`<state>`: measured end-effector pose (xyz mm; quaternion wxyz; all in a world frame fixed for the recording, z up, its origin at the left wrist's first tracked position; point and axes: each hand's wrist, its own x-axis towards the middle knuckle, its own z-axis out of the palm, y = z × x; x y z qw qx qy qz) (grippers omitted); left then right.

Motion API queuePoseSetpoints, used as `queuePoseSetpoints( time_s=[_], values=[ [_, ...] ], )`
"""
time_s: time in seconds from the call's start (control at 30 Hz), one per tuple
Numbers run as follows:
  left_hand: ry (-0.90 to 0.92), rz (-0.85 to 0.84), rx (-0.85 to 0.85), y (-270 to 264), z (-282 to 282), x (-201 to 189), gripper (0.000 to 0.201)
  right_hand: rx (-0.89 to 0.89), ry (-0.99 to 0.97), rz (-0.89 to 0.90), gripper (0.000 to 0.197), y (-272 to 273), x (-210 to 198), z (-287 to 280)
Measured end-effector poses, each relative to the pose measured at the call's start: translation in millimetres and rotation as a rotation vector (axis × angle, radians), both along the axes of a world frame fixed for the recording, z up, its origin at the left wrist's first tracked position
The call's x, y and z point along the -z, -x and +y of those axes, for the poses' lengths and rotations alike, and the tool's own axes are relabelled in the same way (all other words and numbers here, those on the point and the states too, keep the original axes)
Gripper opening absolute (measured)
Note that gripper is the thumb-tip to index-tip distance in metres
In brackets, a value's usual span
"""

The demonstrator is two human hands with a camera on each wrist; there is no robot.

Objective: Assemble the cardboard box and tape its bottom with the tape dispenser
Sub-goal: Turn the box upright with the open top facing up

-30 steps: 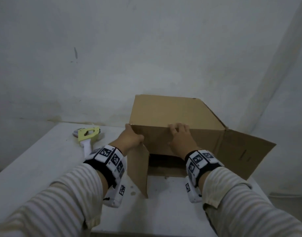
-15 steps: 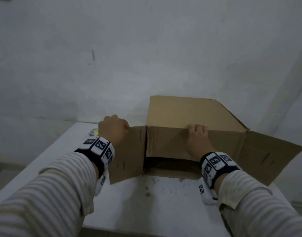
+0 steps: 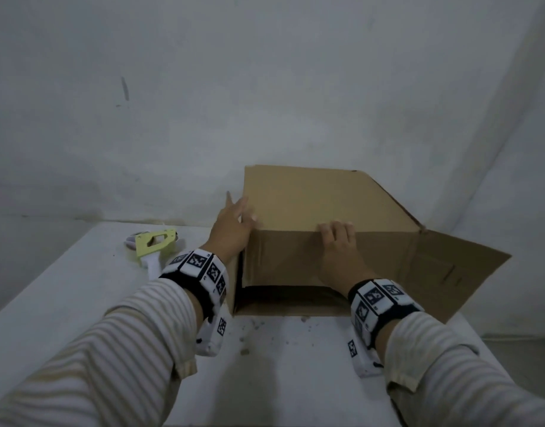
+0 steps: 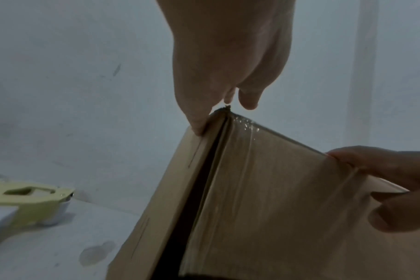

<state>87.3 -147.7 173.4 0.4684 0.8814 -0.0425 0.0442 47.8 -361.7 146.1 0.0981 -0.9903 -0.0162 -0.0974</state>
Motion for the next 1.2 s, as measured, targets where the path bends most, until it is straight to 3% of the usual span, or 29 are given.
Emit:
queuePoseSetpoints(
  time_s=[0.17,0.27,0.33,0.43,0.5,0.67,0.8,0.87,0.97,1.2],
  values=[
    [-0.031,-0.031,0.015,-0.4,-1.9,14.9,0.04,0.0,-0.216,0.052,0.078,5.1,-0.5,-2.6],
    [-0.019,-0.03,0.009,-3.6,1.2,13.6,0.04,0.079,-0.496,-0.097,0.067,12.2,9.9,5.0],
    [-0.001,-0.036,-0.001,-6.0,2.4,12.8,0.04,0.226,-0.732,-0.125,0.058,19.6,19.8,11.0],
    [-0.044,-0.032,0.0,-6.6,4.5,12.5,0.04,0.487,-1.134,0.039,0.052,19.3,39.1,15.2],
    [-0.073,-0.026,0.017,-7.7,7.3,12.5,0.04,0.539,-1.294,0.171,0.052,16.9,47.7,17.8],
    [-0.014,0.009,0.066,-9.9,15.3,11.8,0.04,0.527,-1.403,0.261,0.04,15.4,54.1,18.7],
    [0.016,0.007,0.074,-9.3,16.7,12.7,0.041,0.593,-1.687,0.292,0.046,11.6,60.2,15.6],
    [0.001,0.001,0.07,-9.3,15.4,13.3,0.041,0.668,-1.805,0.207,0.051,10.6,63.8,14.9],
    [0.013,-0.007,0.075,-9.2,13.4,13.8,0.04,0.755,-1.822,0.088,0.055,16.7,64.1,11.6],
    [0.004,-0.016,0.087,-7.6,10.5,8.8,0.038,0.872,-1.799,-0.242,0.025,49.7,52.3,-4.5]
  ],
)
